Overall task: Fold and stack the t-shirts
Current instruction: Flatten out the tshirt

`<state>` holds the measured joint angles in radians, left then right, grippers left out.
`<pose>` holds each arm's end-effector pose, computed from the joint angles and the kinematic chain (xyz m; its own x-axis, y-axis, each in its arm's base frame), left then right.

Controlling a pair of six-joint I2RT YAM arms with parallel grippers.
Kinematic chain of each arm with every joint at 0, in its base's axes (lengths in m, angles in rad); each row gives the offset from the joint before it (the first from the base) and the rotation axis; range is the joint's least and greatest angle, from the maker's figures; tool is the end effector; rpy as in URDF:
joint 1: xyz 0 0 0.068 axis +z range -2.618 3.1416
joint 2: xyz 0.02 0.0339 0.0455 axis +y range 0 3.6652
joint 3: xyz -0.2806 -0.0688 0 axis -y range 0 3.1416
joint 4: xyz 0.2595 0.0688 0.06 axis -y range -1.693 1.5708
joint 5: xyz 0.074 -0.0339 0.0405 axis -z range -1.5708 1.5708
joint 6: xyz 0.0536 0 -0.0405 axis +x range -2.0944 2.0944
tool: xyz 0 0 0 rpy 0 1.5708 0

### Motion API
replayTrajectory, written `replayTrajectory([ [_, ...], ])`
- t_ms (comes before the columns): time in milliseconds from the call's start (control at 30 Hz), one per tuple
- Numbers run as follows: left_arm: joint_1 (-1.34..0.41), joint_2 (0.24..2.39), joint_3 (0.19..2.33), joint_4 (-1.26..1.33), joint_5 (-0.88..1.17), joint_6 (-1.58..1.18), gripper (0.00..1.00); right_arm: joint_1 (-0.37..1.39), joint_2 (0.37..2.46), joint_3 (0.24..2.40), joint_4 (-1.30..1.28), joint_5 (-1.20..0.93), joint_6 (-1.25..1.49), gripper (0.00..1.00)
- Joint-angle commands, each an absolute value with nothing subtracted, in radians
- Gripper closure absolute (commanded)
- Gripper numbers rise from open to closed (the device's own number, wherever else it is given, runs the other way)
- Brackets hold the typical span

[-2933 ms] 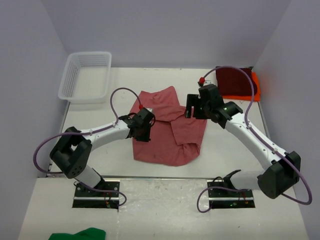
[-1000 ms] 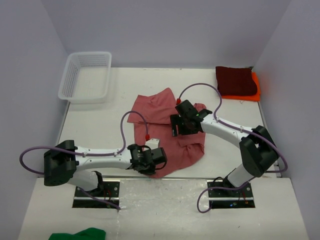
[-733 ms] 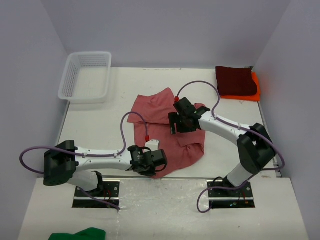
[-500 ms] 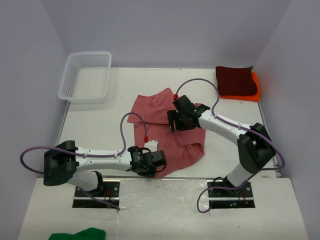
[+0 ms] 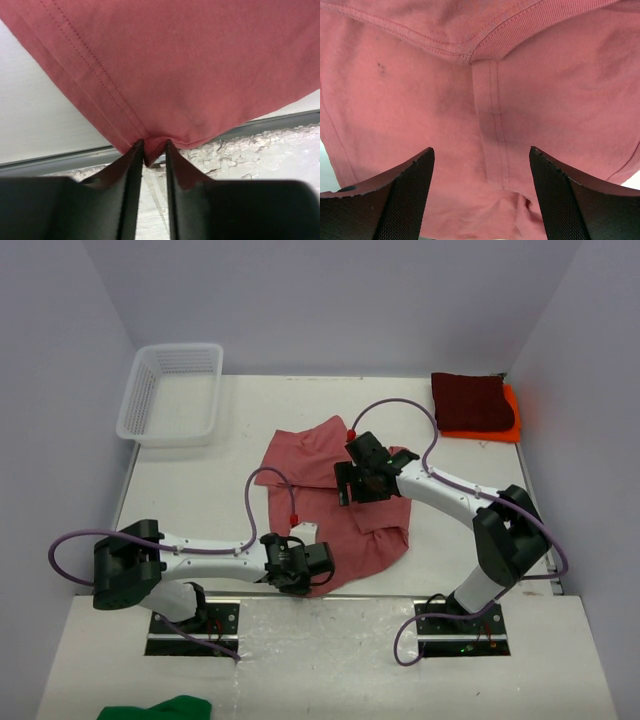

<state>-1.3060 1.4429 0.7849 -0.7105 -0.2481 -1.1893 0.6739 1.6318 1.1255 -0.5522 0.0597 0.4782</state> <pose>0.0785 -0.2393 0.1572 -0.9518 0.0724 -0.2981 0.1056 0.9897 -0.0969 0.2799 0.2194 0.2091 -0.8808 -0.1156 -0.4591 -0.2193 0.9590 0.1794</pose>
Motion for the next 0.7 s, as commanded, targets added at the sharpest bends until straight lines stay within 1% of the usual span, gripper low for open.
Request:
replayTrajectory([
  [0, -1.315, 1.433, 0.766, -0.673, -0.252, -1.196, 0.79, 0.678, 1.628, 1.131, -0.541, 0.06, 0.476, 0.23],
  [67, -1.315, 1.428, 0.755, -0.661, -0.241, -1.195, 0.85, 0.678, 1.626, 1.132, -0.541, 0.06, 0.477, 0.22],
  [100, -1.315, 1.425, 0.753, -0.66, -0.238, -1.196, 0.93, 0.677, 1.626, 1.132, -0.543, 0.061, 0.477, 0.22],
  [167, -1.315, 1.419, 0.749, -0.655, -0.232, -1.198, 1.0, 0.677, 1.626, 1.137, -0.548, 0.072, 0.476, 0.22],
  [367, -1.315, 1.361, 0.745, -0.687, -0.267, -1.221, 1.0, 0.672, 1.635, 1.157, -0.561, 0.084, 0.471, 0.22],
  [500, -1.316, 1.3, 0.791, -0.82, -0.365, -1.281, 1.0, 0.666, 1.664, 1.193, -0.571, 0.101, 0.451, 0.21],
  [567, -1.316, 1.267, 0.795, -0.859, -0.393, -1.301, 1.0, 0.657, 1.707, 1.233, -0.575, 0.097, 0.427, 0.21],
  [667, -1.315, 1.249, 0.773, -0.833, -0.376, -1.302, 1.0, 0.655, 1.797, 1.325, -0.603, 0.109, 0.399, 0.21],
])
